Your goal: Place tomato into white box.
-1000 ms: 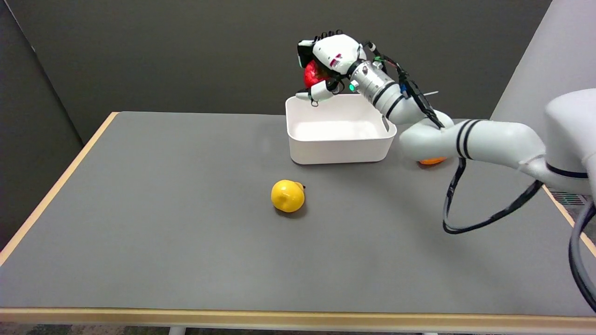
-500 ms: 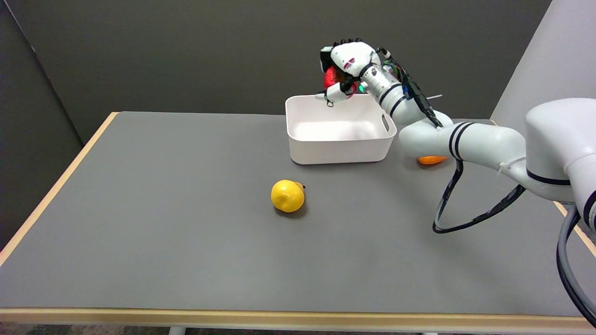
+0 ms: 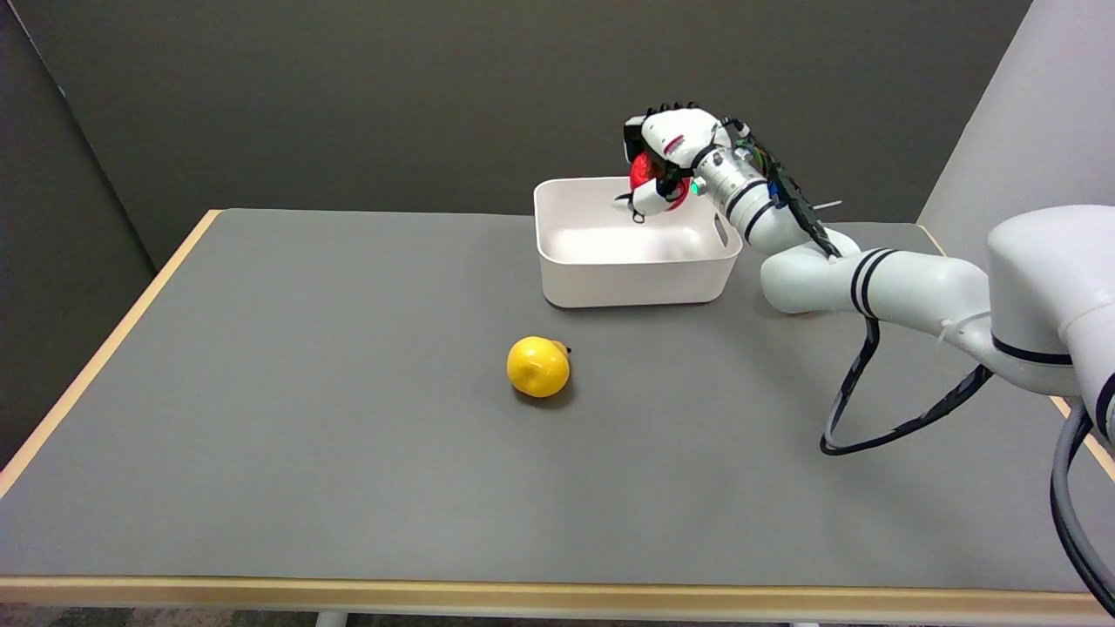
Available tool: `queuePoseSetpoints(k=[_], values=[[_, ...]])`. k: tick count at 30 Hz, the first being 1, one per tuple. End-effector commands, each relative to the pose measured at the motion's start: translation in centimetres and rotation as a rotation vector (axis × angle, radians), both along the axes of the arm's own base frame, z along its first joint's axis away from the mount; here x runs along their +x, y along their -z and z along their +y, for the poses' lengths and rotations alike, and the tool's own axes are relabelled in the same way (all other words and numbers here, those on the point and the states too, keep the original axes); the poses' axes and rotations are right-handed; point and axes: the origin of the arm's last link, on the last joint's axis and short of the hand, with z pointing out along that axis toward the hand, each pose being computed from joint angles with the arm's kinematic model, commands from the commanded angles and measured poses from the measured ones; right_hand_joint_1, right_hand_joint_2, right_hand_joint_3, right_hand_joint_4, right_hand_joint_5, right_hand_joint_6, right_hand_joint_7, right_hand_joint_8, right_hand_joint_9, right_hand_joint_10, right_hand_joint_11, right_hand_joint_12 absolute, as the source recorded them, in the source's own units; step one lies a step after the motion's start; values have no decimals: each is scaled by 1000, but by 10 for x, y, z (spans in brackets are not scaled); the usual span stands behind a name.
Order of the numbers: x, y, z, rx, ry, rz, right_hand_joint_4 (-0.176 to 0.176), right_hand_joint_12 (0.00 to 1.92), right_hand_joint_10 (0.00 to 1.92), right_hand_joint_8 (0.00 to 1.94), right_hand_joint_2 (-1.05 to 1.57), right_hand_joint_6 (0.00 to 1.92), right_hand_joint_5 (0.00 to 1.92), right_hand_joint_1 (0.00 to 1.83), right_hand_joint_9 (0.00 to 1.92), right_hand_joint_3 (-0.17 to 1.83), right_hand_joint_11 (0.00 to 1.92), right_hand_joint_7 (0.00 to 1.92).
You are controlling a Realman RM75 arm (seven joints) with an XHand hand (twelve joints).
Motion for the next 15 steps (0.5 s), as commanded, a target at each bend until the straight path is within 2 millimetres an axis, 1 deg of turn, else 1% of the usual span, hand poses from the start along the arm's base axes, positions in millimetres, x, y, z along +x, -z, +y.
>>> queuePoseSetpoints(k=[1,2,4,5,8,10,15], values=[[-4,-8,18,26,4,-57,172,1400,1059,727,788,928,323,781,559,957,448,543],[-4,-7,18,28,0,-62,168,1370,972,639,764,820,314,716,511,995,383,492],[-2,-8,18,27,-3,-67,149,1242,799,489,726,571,226,545,394,1033,290,359],[-2,-9,19,26,-2,-67,144,1206,748,452,716,529,205,513,353,1041,267,330],[-3,-10,19,23,-1,-68,137,1078,648,374,681,464,159,439,259,1042,182,260],[-4,-10,20,24,0,-69,136,1022,599,352,664,454,144,415,214,1044,144,228],[-4,-9,20,24,0,-71,135,998,574,339,652,449,134,399,188,1045,126,207]])
